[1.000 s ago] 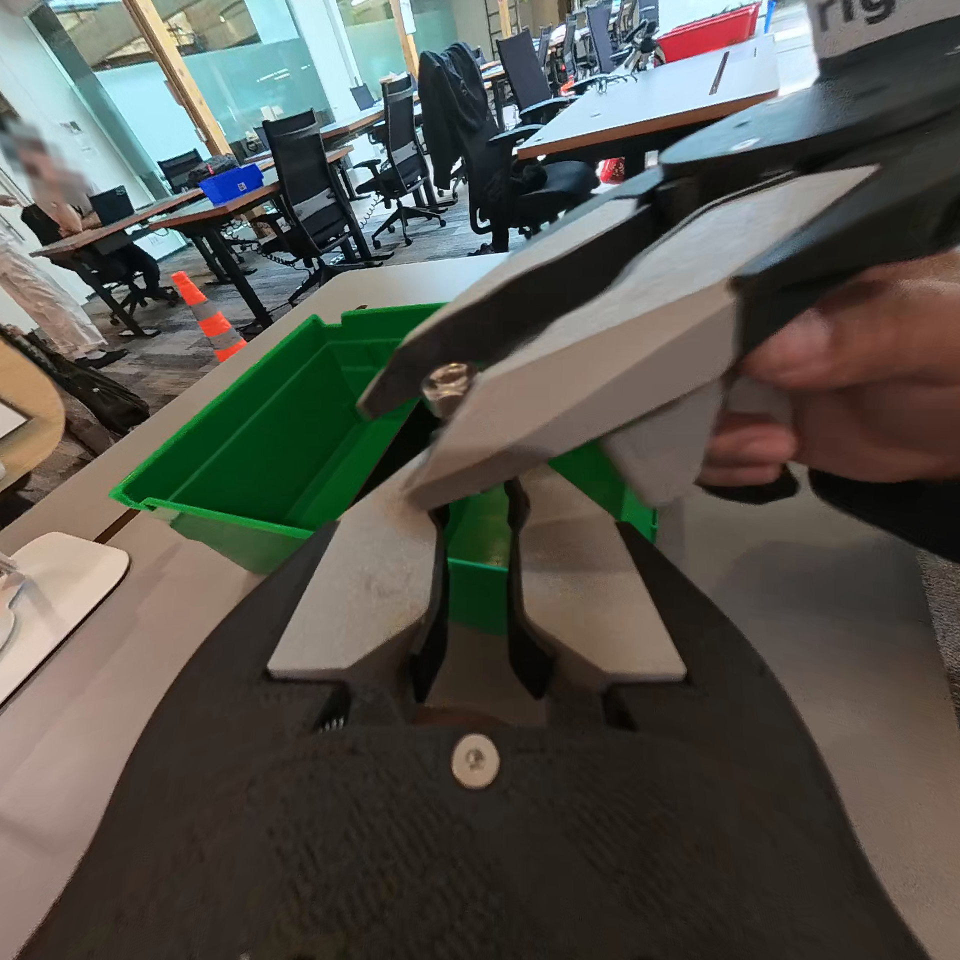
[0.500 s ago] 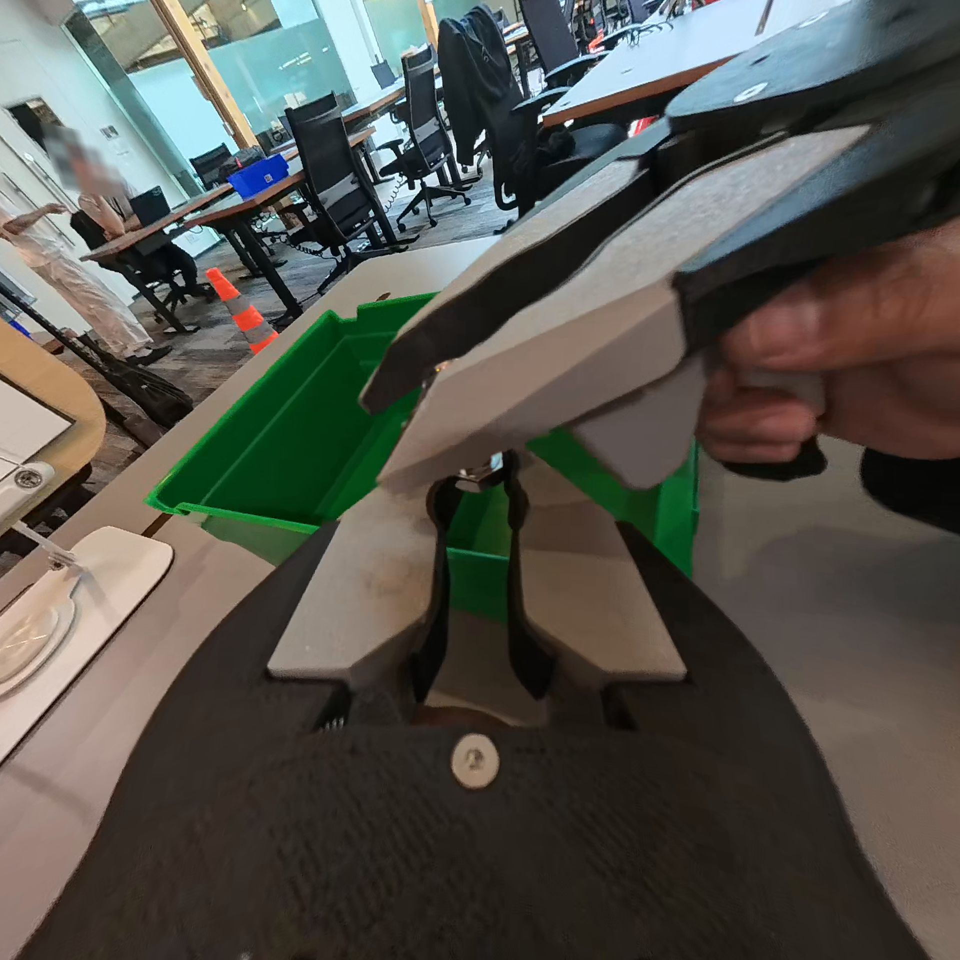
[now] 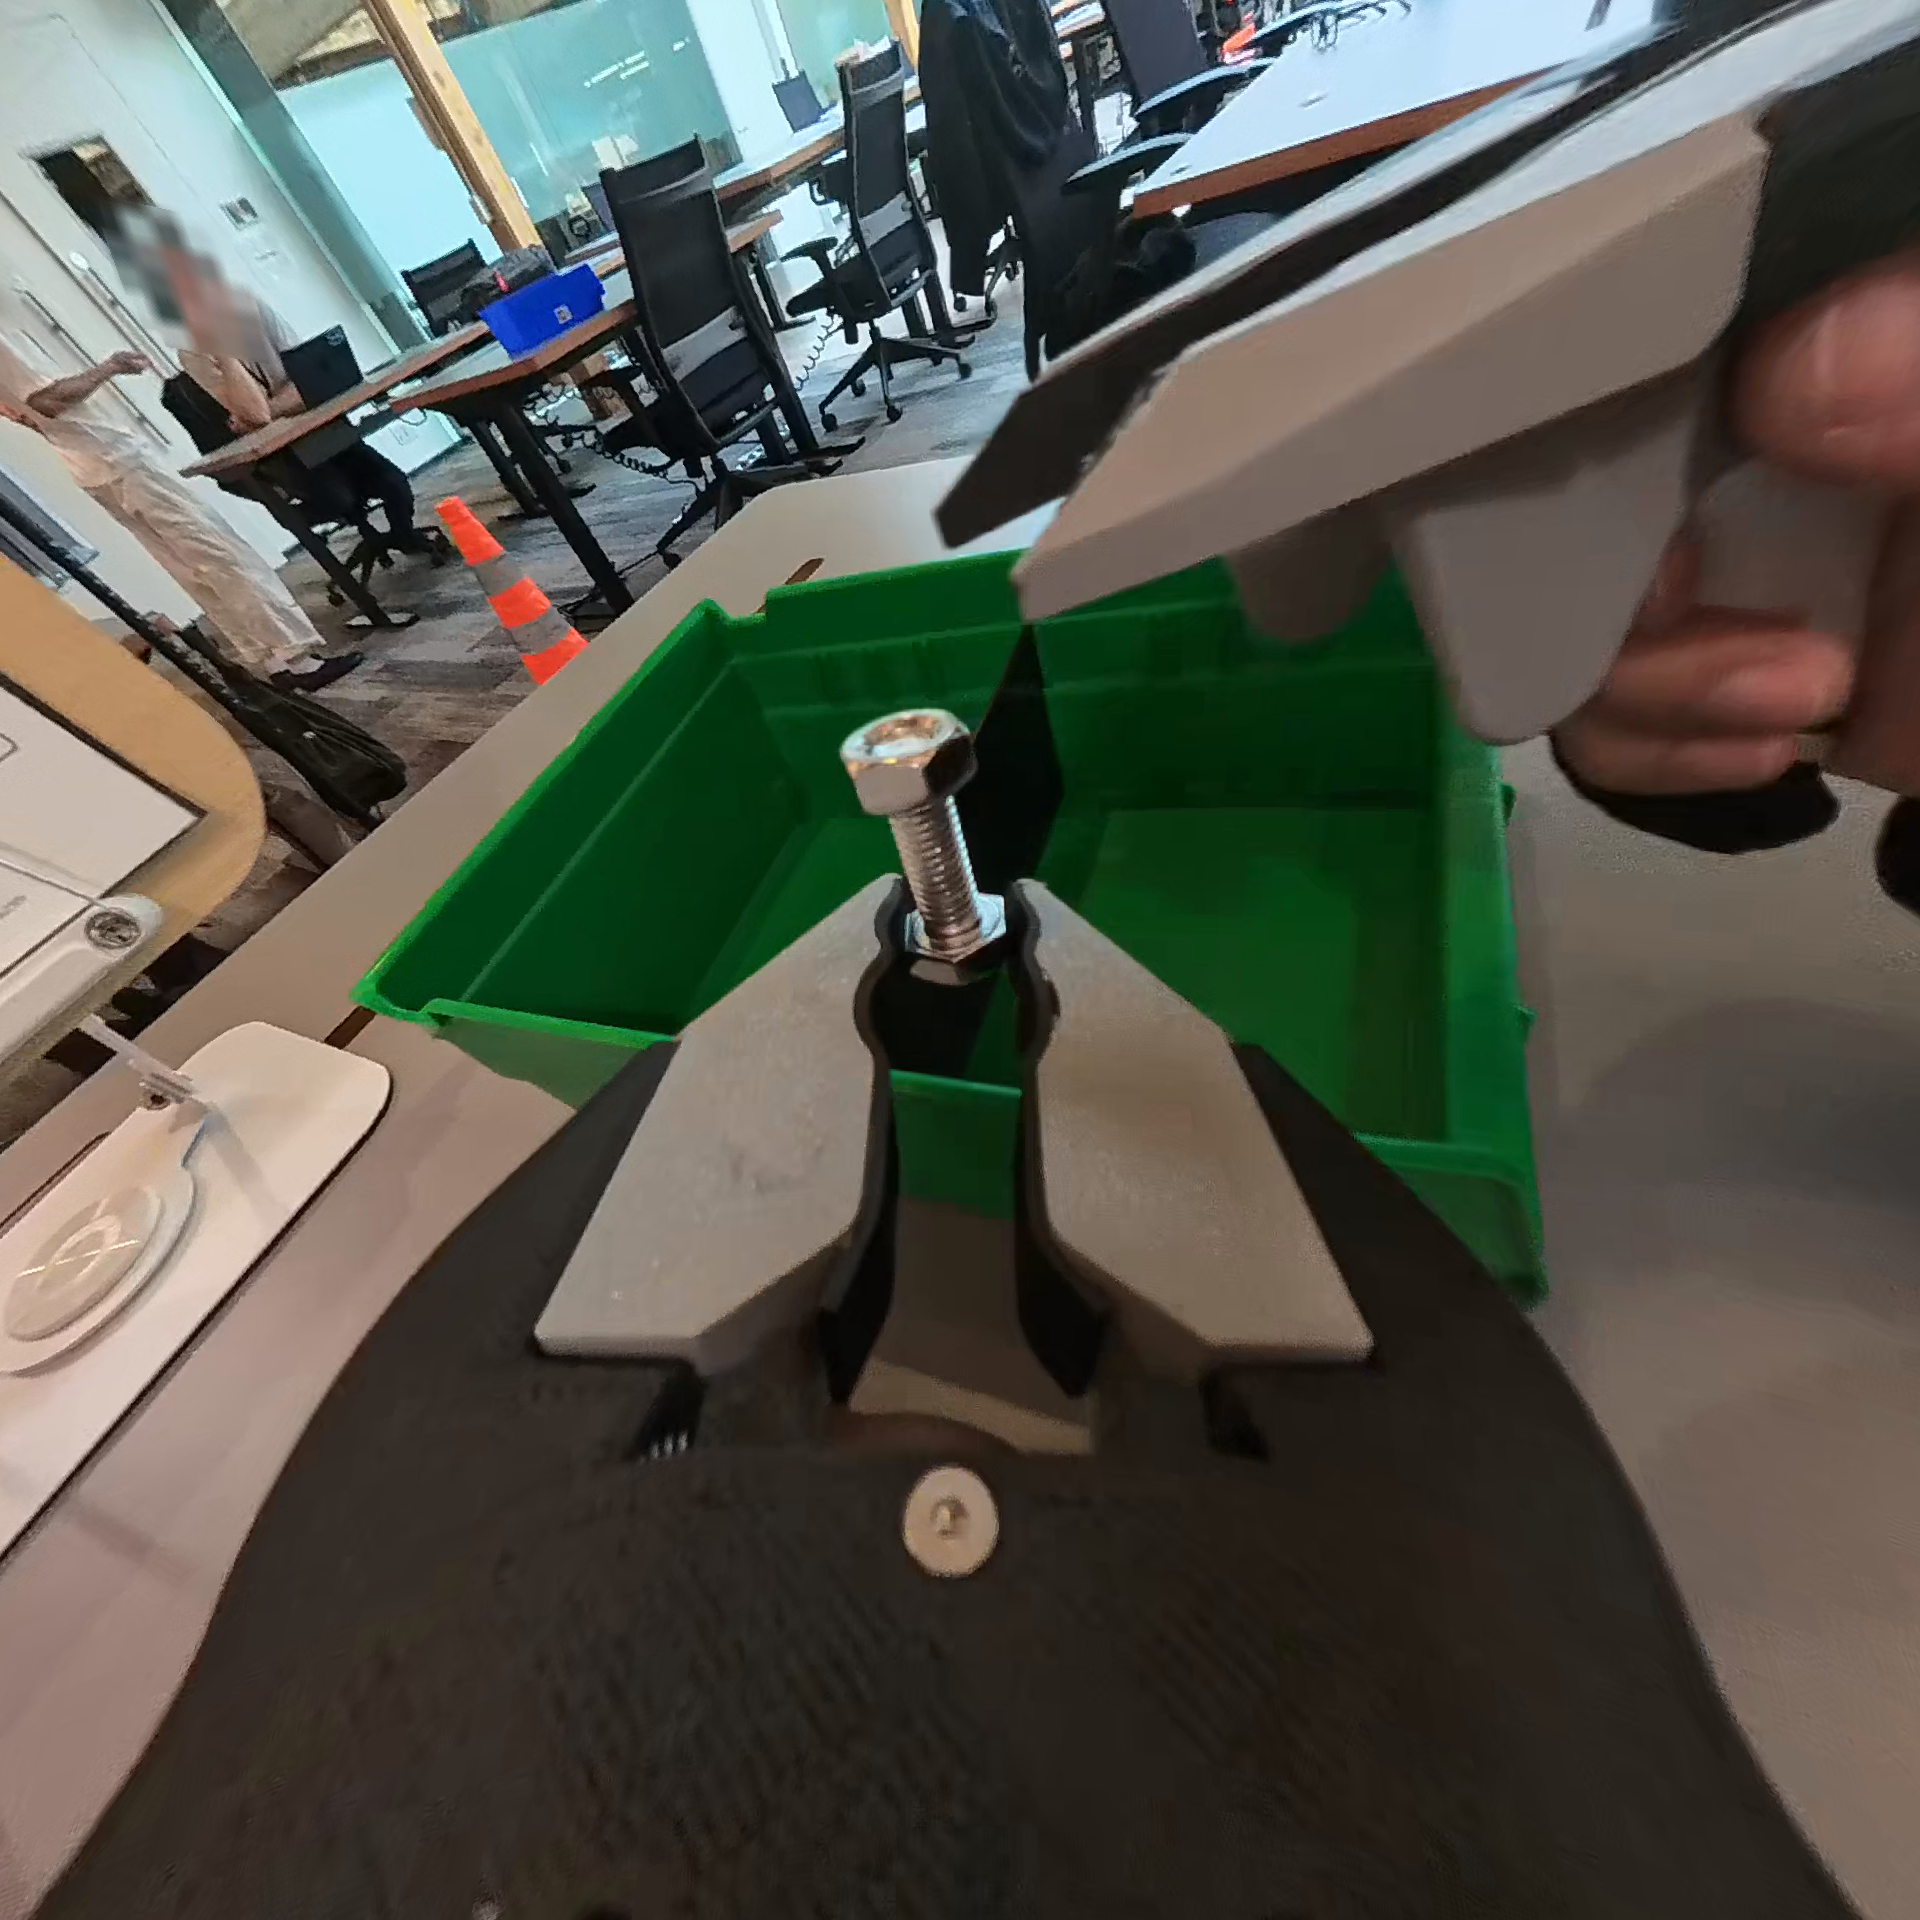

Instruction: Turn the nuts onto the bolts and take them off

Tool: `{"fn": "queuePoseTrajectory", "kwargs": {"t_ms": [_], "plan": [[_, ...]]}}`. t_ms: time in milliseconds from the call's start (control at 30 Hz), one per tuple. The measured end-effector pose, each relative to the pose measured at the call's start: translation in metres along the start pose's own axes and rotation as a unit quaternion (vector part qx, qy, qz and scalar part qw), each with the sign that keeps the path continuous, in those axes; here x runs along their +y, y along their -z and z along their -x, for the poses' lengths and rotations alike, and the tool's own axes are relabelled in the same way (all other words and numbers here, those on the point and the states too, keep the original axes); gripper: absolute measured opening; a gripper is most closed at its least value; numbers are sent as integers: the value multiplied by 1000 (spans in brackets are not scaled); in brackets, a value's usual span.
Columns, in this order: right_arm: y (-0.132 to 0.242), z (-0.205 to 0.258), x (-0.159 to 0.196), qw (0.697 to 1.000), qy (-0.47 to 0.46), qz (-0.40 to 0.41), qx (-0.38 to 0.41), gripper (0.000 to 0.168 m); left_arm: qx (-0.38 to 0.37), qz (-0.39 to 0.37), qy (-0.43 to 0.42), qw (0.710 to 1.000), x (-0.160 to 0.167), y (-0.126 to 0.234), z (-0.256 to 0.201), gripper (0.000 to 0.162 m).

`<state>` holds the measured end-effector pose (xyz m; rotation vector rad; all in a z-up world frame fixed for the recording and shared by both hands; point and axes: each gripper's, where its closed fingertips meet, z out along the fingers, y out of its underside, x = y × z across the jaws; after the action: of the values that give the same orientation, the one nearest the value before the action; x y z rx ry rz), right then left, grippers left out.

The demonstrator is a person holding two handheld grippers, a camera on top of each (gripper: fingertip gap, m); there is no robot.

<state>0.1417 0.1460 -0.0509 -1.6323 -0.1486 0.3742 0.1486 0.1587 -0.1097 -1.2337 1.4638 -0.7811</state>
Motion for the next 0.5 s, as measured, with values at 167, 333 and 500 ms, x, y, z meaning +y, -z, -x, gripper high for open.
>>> {"fn": "queuePoseTrajectory", "kwargs": {"t_ms": [167, 333, 500], "plan": [[-26, 24, 21, 998, -8, 30, -51, 48, 12, -4, -20, 1000, -7, -6, -16, 16], [-11, 15, 6, 999, 23, 20, -28, 47, 2, -2, -18, 1000, -6, -6, -10, 15], [-7, 16, 12, 999, 12, 29, -40, 38, 5, 3, -13, 1000, -4, -8, -8, 16]]}}
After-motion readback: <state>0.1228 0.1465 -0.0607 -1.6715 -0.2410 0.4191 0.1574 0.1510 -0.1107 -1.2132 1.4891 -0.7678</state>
